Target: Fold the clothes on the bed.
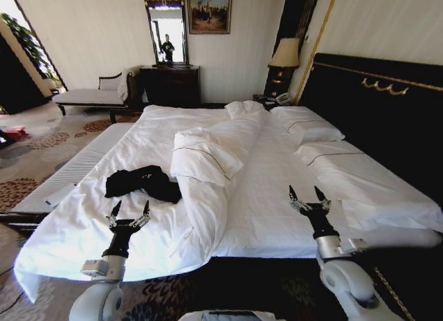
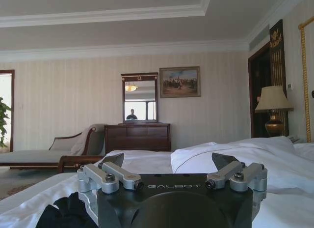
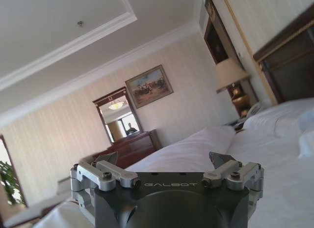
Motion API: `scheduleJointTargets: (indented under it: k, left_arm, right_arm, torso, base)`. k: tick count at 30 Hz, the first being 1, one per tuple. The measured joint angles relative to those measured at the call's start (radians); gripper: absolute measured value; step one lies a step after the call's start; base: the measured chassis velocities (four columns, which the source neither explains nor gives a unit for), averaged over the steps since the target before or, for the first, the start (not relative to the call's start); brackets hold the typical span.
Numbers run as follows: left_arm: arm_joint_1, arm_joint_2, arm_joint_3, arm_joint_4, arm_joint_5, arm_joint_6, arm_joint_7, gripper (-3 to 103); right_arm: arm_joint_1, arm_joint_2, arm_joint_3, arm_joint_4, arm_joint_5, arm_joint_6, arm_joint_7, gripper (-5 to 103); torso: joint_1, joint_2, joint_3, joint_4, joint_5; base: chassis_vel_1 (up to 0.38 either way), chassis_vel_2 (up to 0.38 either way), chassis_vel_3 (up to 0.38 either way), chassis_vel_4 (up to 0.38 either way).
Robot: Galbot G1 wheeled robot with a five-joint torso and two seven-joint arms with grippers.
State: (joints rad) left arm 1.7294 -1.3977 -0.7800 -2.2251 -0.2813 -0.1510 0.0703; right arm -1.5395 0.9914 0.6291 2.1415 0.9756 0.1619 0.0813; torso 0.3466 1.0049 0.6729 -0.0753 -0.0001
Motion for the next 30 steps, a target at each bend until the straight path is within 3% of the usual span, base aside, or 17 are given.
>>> scheduleJointTargets:
  k: [3,4,8,19,30]
  left_arm:
    - [0.026,-0.007,-0.015,-0.019,0.006,-0.004,-0.002,100]
    - [0.026,-0.007,-0.015,-0.019,0.006,-0.004,-0.002,100]
    - [0.068,-0.023,-0.035,-0.053,0.018,-0.006,-0.004,100]
    - [0.129,-0.050,-0.075,-0.085,0.041,-0.005,-0.007,100]
    - [0.162,-0.089,-0.115,-0.102,0.048,-0.012,-0.011,100]
  right_arm:
    - [0.112,-0.042,-0.069,-0.049,0.231,-0.023,0.015,100]
    - [0.112,-0.042,-0.069,-0.049,0.231,-0.023,0.015,100]
    - [0.305,-0.068,-0.177,-0.203,0.414,-0.037,0.028,100]
    - [0.637,-0.022,-0.407,-0.464,0.562,-0.082,0.072,100]
    - [0.874,0.088,-0.576,-0.699,0.599,-0.121,-0.004,100]
  torso:
    - [0.000,0.000,0.000,0.0001,-0.0001]
    - [0.000,0.000,0.000,0.0001,-0.0001]
    - [0.000,0.000,0.000,-0.0001,0.0005]
    - [0.000,0.000,0.000,0.0000,-0.0001]
    - [0.000,0.000,0.000,0.0001,-0.0002]
  base:
    - [0.000,0.000,0.000,0.000]
    - [0.000,0.000,0.000,0.000]
    - [0.000,0.000,0.000,0.000]
    - [0.000,0.000,0.000,0.000]
    - [0.000,0.000,0.000,0.000]
